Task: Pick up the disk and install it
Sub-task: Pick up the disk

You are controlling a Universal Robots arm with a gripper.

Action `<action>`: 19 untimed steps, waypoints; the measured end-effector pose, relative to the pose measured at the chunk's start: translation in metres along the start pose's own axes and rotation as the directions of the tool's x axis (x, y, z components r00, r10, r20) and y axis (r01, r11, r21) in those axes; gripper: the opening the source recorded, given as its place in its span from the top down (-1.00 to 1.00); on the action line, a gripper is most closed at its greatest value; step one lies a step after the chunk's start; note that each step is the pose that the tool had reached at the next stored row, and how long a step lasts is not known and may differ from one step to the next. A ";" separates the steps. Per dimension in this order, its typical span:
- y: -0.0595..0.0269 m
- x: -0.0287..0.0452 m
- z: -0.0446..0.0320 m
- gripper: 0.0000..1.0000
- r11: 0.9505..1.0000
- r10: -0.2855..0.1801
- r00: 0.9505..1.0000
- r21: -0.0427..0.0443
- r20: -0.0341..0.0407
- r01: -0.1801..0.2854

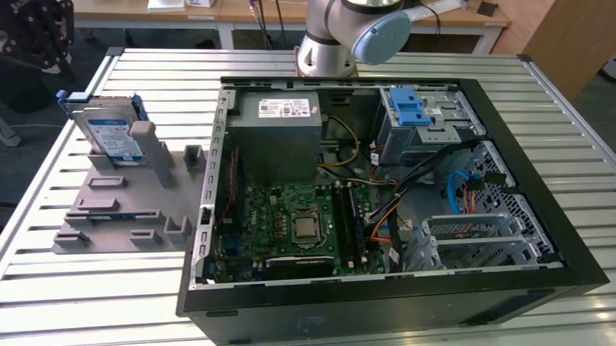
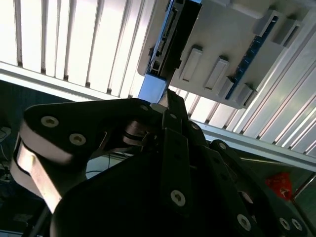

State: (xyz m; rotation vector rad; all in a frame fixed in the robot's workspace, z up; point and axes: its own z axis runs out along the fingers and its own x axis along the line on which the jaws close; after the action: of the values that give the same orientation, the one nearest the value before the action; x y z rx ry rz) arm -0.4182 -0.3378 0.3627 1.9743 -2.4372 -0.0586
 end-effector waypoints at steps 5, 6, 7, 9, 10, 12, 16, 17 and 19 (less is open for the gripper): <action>0.0044 0.0001 0.0011 0.77 1.000 -0.001 1.000 0.001 0.000 0.001; 0.0047 -0.0001 0.0011 0.66 1.000 -0.001 1.000 0.001 0.000 0.001; 0.0050 -0.0008 0.0014 0.54 1.000 -0.001 1.000 0.001 0.000 0.001; 0.0057 -0.0025 0.0017 0.30 1.000 -0.001 1.000 0.001 0.000 0.001; 0.0059 -0.0031 0.0021 0.30 1.000 -0.001 1.000 0.001 0.001 0.001; 0.0062 -0.0038 0.0030 0.18 1.000 -0.001 1.000 0.002 0.001 0.001; 0.0063 -0.0044 0.0053 -0.06 1.000 -0.026 1.000 0.004 0.000 0.026; 0.0063 -0.0045 0.0061 -0.06 0.999 -0.037 0.999 0.004 0.000 0.037; 0.0063 -0.0045 0.0075 -0.06 0.998 -0.057 0.998 0.006 0.000 0.057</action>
State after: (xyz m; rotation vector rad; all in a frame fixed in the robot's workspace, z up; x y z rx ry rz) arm -0.4236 -0.3318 0.3554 2.0459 -2.3839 -0.0517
